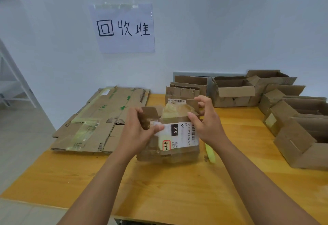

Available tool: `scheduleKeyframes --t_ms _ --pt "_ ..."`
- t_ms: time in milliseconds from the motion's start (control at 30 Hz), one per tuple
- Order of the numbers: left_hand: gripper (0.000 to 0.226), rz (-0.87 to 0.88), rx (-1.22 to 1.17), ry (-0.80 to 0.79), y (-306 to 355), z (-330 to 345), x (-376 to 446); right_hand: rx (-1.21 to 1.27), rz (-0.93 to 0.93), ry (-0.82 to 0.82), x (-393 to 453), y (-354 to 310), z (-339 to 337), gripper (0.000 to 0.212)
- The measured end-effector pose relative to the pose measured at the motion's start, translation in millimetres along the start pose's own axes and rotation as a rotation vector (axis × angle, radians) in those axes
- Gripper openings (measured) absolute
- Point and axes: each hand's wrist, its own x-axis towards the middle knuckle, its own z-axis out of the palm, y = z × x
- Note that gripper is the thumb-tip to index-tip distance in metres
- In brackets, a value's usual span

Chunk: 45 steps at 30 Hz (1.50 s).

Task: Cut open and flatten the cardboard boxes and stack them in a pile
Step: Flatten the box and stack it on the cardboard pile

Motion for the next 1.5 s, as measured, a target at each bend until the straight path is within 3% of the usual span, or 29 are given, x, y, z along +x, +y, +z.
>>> scheduleKeyframes --t_ms 67,167,233,300,467,567,733,900,1100,1200,1367,1500 --pt "0.063 -0.035 -0.001 0.002 0 5 4 -0.033 0.066 0.009 1 5 6 0.048" --pt "0.073 -0.109 0.09 -0.034 -7 18 10 -0.1 0.24 -0.028 1 17 19 0.036" --pt "0.067 -0.128 0.201 -0.075 -15 27 15 -0.149 0.345 -0.083 -3 25 26 0.028" --pt "0.053 -0.16 0.273 -0.111 -24 34 21 -0.191 0.382 -0.178 -13 32 34 0.034" --pt "0.043 -0.125 0.491 -0.178 -34 45 30 -0.266 0.4 -0.322 -32 44 53 0.047" --pt "0.041 -0.074 0.626 -0.203 -34 50 29 -0.284 0.398 -0.294 -28 47 59 0.043" --pt "0.042 -0.006 0.641 -0.148 -38 50 19 -0.331 0.336 -0.179 -7 52 62 0.036" --pt "0.044 -0.029 0.676 -0.439 -61 55 7 -0.565 0.383 -0.443 -6 72 68 0.048" --pt "0.034 0.093 0.706 -0.312 -73 69 11 -0.676 0.251 -0.735 -23 66 75 0.055" --pt "0.041 0.097 0.629 -0.399 -75 78 17 -0.671 0.227 -0.779 -21 67 70 0.055" --pt "0.053 -0.007 0.744 -0.585 -80 83 19 -0.658 0.214 -0.838 -10 72 65 0.055" --pt "0.054 -0.012 0.761 -0.633 -79 81 20 -0.693 0.257 -0.788 -1 82 64 0.062"
